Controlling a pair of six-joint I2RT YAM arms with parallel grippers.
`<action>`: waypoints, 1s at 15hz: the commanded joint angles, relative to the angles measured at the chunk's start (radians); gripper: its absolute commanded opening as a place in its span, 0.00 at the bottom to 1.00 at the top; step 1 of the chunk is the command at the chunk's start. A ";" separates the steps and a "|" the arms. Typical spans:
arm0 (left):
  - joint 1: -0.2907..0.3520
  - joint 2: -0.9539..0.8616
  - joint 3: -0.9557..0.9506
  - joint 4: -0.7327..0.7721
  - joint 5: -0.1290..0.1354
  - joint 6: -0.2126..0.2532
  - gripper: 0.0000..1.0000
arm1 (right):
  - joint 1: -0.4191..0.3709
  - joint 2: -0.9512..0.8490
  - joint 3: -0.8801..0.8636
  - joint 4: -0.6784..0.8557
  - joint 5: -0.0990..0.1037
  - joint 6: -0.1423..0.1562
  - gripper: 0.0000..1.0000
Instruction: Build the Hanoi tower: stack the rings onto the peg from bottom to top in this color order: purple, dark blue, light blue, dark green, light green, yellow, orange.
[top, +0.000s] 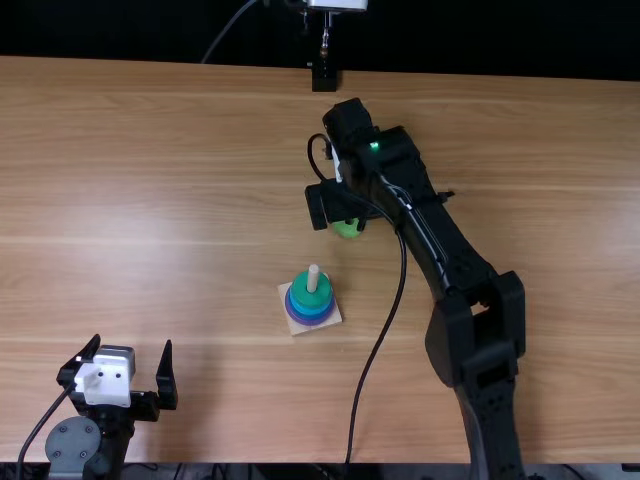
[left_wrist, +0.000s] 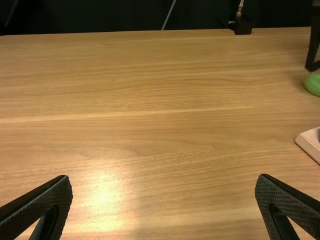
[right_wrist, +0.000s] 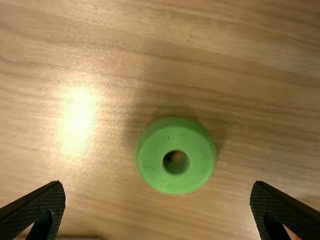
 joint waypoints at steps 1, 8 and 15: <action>-0.008 -0.012 -0.112 -0.077 0.004 -0.006 1.00 | -0.012 0.048 0.024 0.001 0.009 0.002 1.00; -0.008 -0.012 -0.112 -0.077 0.004 -0.006 1.00 | -0.024 0.094 0.026 0.030 0.011 0.002 1.00; -0.008 -0.012 -0.112 -0.077 0.004 -0.006 1.00 | -0.033 0.114 0.015 0.041 0.009 0.004 1.00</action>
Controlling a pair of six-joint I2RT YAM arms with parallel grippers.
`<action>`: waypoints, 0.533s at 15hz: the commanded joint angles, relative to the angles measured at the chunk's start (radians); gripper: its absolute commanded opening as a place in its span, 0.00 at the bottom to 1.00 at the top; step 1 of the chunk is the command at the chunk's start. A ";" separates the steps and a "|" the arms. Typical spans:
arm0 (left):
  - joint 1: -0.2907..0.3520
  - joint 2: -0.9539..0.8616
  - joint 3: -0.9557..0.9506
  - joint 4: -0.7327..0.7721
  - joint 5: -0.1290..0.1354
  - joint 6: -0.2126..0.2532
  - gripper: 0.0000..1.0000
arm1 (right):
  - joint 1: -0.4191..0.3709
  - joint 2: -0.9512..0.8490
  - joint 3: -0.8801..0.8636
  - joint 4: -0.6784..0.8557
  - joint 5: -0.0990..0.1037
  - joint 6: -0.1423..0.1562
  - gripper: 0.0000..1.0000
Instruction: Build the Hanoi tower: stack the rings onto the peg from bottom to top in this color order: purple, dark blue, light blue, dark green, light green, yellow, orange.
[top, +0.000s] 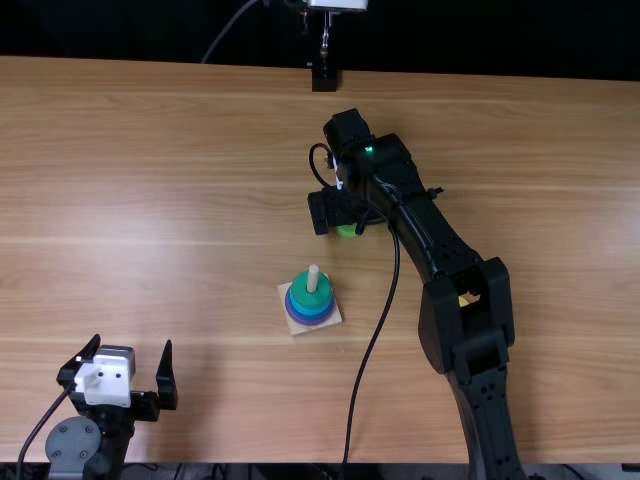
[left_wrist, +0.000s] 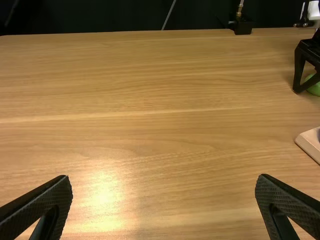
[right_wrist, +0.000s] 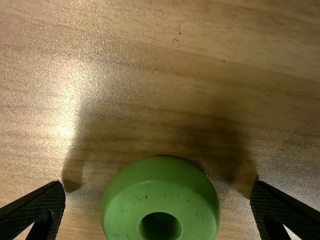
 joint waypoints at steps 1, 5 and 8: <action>-0.008 -0.012 -0.112 -0.077 0.005 -0.006 1.00 | -0.014 0.026 0.012 -0.007 0.005 0.004 1.00; -0.008 -0.012 -0.112 -0.077 0.005 -0.006 1.00 | -0.014 0.026 0.010 -0.009 0.004 0.004 0.12; -0.008 -0.012 -0.112 -0.077 0.005 -0.006 1.00 | -0.012 0.025 0.004 -0.009 0.004 0.002 0.00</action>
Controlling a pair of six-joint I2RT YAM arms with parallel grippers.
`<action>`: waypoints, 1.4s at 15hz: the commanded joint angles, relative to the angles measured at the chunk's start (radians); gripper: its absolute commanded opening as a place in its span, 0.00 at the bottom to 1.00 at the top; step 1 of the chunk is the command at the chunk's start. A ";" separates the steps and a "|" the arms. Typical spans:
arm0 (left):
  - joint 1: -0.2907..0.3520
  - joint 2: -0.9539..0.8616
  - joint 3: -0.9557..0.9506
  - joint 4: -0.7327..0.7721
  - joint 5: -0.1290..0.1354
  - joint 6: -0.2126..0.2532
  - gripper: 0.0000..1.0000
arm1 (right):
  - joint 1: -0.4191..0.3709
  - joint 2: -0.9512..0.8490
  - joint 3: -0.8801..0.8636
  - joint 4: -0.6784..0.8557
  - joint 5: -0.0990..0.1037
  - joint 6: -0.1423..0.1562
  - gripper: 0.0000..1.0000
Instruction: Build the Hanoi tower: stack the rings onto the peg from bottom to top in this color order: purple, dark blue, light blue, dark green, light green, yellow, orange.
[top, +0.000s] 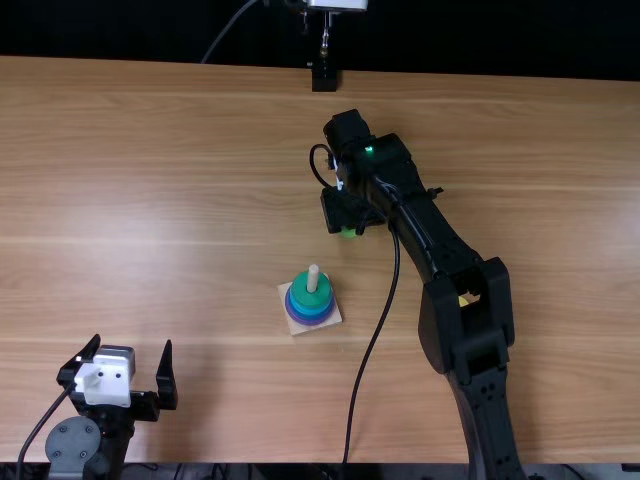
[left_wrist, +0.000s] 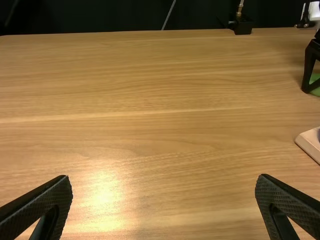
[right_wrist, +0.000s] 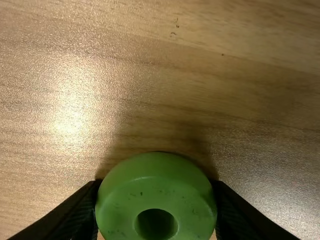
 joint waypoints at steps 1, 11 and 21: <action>-0.008 -0.012 -0.112 -0.077 0.005 -0.005 1.00 | -0.012 0.020 0.006 -0.003 0.005 0.002 0.00; -0.008 -0.012 -0.112 -0.077 0.005 -0.005 1.00 | 0.003 -0.280 0.024 -0.170 0.003 -0.062 0.00; -0.008 -0.012 -0.112 -0.077 0.007 -0.005 1.00 | 0.179 -0.471 0.027 -0.358 0.001 -0.106 0.00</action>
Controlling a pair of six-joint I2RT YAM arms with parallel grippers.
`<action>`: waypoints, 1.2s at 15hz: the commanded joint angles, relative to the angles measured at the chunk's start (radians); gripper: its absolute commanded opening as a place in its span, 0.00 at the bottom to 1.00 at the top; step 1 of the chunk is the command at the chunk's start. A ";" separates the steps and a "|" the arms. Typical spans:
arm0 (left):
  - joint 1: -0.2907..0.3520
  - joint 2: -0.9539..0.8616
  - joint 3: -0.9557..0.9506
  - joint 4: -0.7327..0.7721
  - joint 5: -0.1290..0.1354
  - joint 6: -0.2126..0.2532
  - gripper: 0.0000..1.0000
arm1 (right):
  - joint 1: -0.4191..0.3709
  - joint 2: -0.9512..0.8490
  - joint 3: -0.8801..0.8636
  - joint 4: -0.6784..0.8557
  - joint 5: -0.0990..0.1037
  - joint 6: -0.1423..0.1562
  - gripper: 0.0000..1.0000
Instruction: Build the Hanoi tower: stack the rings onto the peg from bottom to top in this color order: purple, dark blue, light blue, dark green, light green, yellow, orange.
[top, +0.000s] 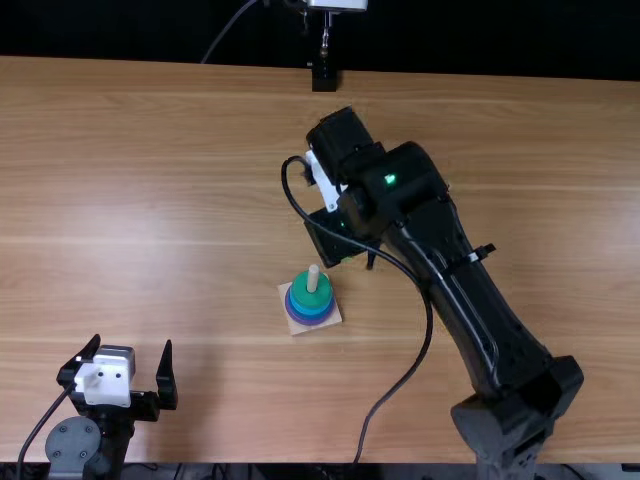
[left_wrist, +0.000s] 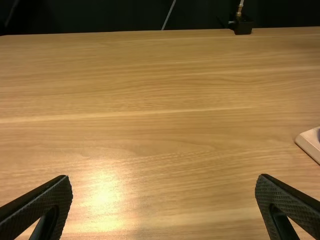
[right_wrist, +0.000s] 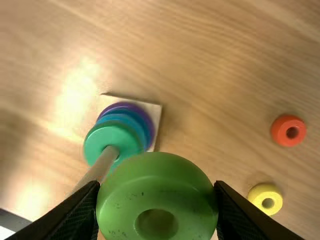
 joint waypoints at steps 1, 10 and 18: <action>-0.008 -0.012 -0.112 -0.077 0.004 -0.006 1.00 | 0.022 -0.046 0.017 -0.006 0.002 -0.006 0.00; -0.008 -0.012 -0.112 -0.077 0.004 -0.006 1.00 | 0.101 -0.087 0.016 -0.010 -0.003 0.005 0.00; -0.008 -0.012 -0.112 -0.077 0.004 -0.006 1.00 | 0.104 -0.091 -0.004 -0.008 -0.005 0.009 0.00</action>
